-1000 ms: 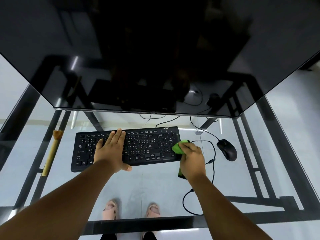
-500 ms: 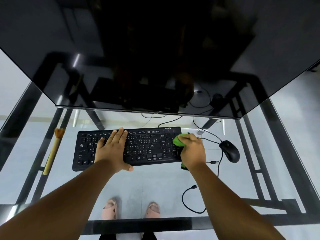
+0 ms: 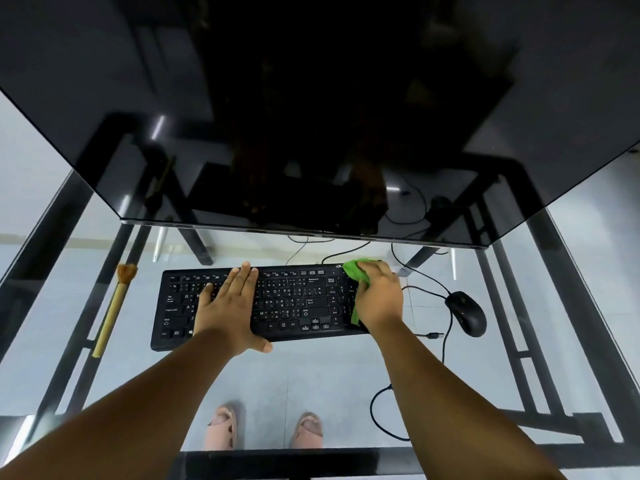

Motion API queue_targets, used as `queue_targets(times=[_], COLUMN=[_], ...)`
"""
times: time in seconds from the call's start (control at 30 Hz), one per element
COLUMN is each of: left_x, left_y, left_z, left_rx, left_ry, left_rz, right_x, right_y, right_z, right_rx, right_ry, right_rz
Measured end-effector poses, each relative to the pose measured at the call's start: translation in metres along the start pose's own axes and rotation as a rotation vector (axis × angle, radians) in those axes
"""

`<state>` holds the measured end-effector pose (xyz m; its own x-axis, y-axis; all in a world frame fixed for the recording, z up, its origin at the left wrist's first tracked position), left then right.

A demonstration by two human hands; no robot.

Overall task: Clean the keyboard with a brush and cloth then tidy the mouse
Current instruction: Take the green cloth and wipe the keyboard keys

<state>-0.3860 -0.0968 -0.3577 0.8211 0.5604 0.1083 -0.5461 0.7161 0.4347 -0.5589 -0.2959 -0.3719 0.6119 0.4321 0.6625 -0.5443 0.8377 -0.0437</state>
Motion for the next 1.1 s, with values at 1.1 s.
queue_targets(times=[1.1], left_x=[0.015], left_y=[-0.001], left_z=[-0.010], left_rx=[-0.071], left_ry=[0.053], left_rz=[-0.066], right_x=[0.007], right_y=[0.002], right_z=[-0.010], right_rx=[0.161], right_ry=[0.173], right_rz=[0.172])
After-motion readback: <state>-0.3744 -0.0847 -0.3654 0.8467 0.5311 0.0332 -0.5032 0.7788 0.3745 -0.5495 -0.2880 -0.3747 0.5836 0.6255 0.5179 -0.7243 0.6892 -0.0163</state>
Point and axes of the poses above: each hand's wrist, its own y-axis away from the middle knuckle, its own z-axis out of the back of the hand, x = y × z, the point moved 1 cm from there along -y, towards the middle knuckle, and after that the axes turned 11 degrees about -y, right-handed, at the moved point
